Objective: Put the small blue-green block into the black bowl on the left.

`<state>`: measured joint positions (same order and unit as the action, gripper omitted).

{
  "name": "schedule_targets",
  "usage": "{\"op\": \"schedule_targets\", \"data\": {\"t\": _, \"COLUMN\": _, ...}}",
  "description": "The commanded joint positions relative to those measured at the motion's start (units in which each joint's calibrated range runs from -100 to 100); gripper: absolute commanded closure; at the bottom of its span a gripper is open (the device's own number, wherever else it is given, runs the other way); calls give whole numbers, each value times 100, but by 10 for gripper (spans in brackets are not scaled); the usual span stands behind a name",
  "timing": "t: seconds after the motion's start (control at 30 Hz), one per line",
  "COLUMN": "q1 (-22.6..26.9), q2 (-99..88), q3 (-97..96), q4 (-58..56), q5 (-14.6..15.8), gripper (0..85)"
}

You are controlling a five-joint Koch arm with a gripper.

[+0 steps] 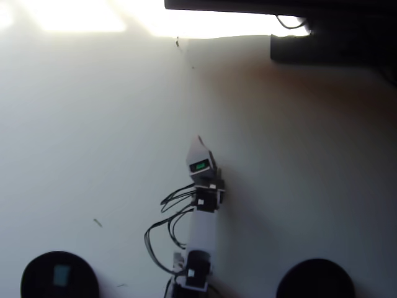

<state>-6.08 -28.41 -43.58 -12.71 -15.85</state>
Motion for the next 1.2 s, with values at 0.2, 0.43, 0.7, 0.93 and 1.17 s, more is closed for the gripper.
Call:
{"op": "schedule_targets", "data": {"t": 0.2, "q1": 98, "q2": 361, "q3": -2120, "q4": 4032, "q5": 674, "gripper": 354}}
{"op": "schedule_targets", "data": {"t": 0.43, "q1": 98, "q2": 1154, "q3": -2869, "q4": 6196, "q5": 943, "gripper": 356}}
{"op": "schedule_targets", "data": {"t": 0.7, "q1": 366, "q2": 2439, "q3": -3498, "q4": 8709, "q5": 1348, "gripper": 363}}
{"op": "schedule_targets", "data": {"t": 0.93, "q1": 933, "q2": 2225, "q3": -4052, "q4": 8669, "q5": 1153, "gripper": 364}}
{"op": "schedule_targets", "data": {"t": 1.17, "q1": 928, "q2": 1732, "q3": -4302, "q4": 8134, "q5": 1138, "gripper": 364}}
